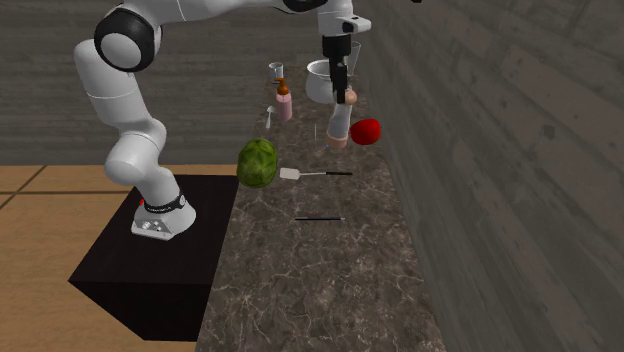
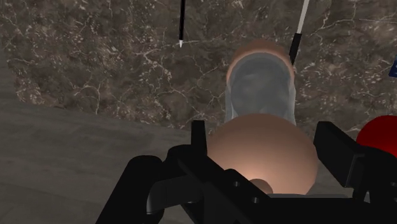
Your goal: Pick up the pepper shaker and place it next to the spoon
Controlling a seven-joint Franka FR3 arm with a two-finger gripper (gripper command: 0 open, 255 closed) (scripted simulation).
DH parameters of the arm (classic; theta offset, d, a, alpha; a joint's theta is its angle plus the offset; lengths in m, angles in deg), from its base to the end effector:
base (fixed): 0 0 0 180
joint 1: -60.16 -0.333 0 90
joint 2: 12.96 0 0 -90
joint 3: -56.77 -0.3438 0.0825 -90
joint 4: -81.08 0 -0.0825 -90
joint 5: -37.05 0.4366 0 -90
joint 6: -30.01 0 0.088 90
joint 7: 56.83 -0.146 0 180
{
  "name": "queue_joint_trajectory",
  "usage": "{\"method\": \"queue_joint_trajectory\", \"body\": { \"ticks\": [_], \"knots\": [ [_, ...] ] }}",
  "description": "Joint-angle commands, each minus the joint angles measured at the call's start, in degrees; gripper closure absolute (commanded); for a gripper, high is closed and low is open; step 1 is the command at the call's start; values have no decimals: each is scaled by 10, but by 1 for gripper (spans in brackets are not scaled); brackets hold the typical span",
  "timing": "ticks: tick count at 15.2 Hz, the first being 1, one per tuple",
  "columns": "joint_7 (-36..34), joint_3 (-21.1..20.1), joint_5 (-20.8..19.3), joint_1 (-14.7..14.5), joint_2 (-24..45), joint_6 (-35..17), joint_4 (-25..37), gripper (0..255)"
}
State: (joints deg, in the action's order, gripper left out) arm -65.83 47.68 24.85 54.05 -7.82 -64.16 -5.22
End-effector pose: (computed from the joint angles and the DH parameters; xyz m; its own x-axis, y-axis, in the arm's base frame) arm 0.6323 0.1370 0.6013 0.9892 0.1243 0.0776 0.1079 -0.9763 0.1876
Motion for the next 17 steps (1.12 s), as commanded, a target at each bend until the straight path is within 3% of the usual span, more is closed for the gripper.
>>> {"method": "queue_joint_trajectory", "body": {
  "ticks": [1,9,17],
  "knots": [
    [-31,-12,-1,-15,-11,-12,-29,255],
    [-137,-59,-2,-67,-31,-33,-90,255],
    [-247,-109,-9,-121,-12,-43,-105,255]
  ]
}}
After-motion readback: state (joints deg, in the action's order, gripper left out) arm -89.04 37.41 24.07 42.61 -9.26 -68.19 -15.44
